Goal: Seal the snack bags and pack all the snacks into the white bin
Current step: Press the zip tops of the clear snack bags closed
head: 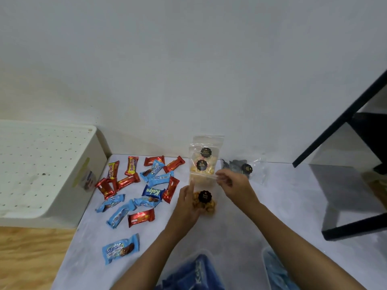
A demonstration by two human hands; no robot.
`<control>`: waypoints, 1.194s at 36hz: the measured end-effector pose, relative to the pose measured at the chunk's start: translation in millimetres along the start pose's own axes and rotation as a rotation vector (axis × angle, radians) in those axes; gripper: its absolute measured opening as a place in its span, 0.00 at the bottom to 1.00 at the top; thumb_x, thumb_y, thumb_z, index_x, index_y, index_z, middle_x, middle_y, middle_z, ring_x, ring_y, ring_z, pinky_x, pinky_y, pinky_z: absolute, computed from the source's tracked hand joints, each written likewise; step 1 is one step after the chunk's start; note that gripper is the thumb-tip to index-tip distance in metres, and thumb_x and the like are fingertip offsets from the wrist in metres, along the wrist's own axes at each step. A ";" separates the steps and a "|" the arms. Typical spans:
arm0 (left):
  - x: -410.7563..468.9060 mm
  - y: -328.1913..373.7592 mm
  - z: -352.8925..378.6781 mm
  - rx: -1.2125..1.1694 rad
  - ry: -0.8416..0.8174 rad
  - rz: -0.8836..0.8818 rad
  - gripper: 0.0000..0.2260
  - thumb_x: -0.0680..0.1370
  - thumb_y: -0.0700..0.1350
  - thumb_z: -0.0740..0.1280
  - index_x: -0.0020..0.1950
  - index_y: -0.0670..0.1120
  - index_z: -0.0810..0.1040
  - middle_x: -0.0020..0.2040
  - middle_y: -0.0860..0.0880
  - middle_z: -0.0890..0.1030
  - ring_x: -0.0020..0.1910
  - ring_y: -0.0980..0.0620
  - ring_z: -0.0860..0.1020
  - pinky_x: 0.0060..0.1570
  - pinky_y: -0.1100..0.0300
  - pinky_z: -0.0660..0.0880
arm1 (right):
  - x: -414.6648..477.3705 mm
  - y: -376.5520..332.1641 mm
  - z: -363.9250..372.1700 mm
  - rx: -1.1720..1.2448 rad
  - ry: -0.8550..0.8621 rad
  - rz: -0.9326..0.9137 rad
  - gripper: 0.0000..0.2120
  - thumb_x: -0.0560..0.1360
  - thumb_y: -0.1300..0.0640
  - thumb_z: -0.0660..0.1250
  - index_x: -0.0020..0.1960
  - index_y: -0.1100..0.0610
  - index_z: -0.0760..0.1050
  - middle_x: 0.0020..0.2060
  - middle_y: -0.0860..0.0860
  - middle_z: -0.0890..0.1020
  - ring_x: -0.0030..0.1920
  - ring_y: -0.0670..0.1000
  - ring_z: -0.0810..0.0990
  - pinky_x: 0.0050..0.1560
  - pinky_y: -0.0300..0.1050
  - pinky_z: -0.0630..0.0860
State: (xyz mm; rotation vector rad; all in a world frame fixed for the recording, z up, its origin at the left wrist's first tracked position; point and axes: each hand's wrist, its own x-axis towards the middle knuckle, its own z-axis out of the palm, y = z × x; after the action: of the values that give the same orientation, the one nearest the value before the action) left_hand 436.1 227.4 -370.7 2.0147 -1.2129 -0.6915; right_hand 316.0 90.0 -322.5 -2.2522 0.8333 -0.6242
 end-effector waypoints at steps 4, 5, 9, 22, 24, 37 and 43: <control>18.0 -2.1 -1.1 0.040 -0.009 -0.008 0.37 0.77 0.48 0.65 0.76 0.49 0.43 0.75 0.46 0.55 0.73 0.51 0.59 0.61 0.69 0.57 | 17.6 6.6 6.8 0.016 0.106 0.041 0.07 0.71 0.66 0.70 0.49 0.62 0.80 0.39 0.49 0.79 0.38 0.44 0.77 0.41 0.23 0.72; 21.3 -2.0 -2.1 0.046 -0.011 -0.015 0.37 0.77 0.50 0.65 0.76 0.49 0.43 0.75 0.46 0.54 0.73 0.51 0.59 0.62 0.67 0.58 | 22.7 8.9 8.7 0.023 0.123 0.059 0.07 0.72 0.66 0.69 0.49 0.61 0.80 0.38 0.48 0.78 0.37 0.44 0.76 0.41 0.25 0.72; 33.4 -0.8 -6.1 0.048 -0.011 -0.027 0.38 0.76 0.53 0.66 0.76 0.50 0.43 0.73 0.45 0.56 0.71 0.50 0.62 0.64 0.59 0.66 | 44.5 21.4 18.1 0.047 0.160 0.118 0.06 0.72 0.65 0.69 0.49 0.60 0.80 0.41 0.55 0.81 0.40 0.51 0.79 0.43 0.37 0.76; 57.1 -4.5 -8.2 0.045 -0.024 -0.096 0.38 0.76 0.51 0.66 0.76 0.51 0.43 0.75 0.48 0.53 0.72 0.50 0.61 0.62 0.58 0.70 | 73.2 40.4 28.7 0.129 0.191 0.225 0.07 0.75 0.63 0.65 0.52 0.63 0.78 0.45 0.56 0.81 0.44 0.49 0.77 0.46 0.35 0.71; 57.5 -5.6 -6.7 0.041 -0.026 -0.101 0.38 0.76 0.51 0.66 0.76 0.51 0.43 0.75 0.47 0.53 0.72 0.50 0.60 0.62 0.58 0.69 | 63.1 48.8 25.9 0.107 0.242 0.273 0.07 0.76 0.63 0.64 0.51 0.62 0.78 0.43 0.55 0.81 0.43 0.49 0.77 0.43 0.30 0.69; 53.5 -13.4 10.8 -0.014 0.059 -0.101 0.37 0.77 0.49 0.65 0.76 0.50 0.43 0.75 0.47 0.52 0.72 0.51 0.59 0.58 0.67 0.63 | -3.1 105.6 12.0 0.356 0.534 1.042 0.12 0.74 0.52 0.65 0.49 0.62 0.75 0.40 0.56 0.80 0.41 0.56 0.79 0.38 0.43 0.74; 52.5 -15.4 18.2 -0.019 0.088 -0.101 0.35 0.77 0.47 0.65 0.76 0.50 0.45 0.74 0.48 0.53 0.72 0.51 0.59 0.61 0.66 0.62 | 20.2 106.6 10.1 0.725 0.552 1.146 0.17 0.71 0.49 0.71 0.32 0.61 0.73 0.31 0.52 0.79 0.33 0.50 0.77 0.42 0.45 0.76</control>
State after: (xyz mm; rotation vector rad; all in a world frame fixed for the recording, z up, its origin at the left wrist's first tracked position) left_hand 453.6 180.4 -399.0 2.0792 -1.0565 -0.6534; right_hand 294.3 17.3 -400.7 -0.7165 1.6161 -0.7722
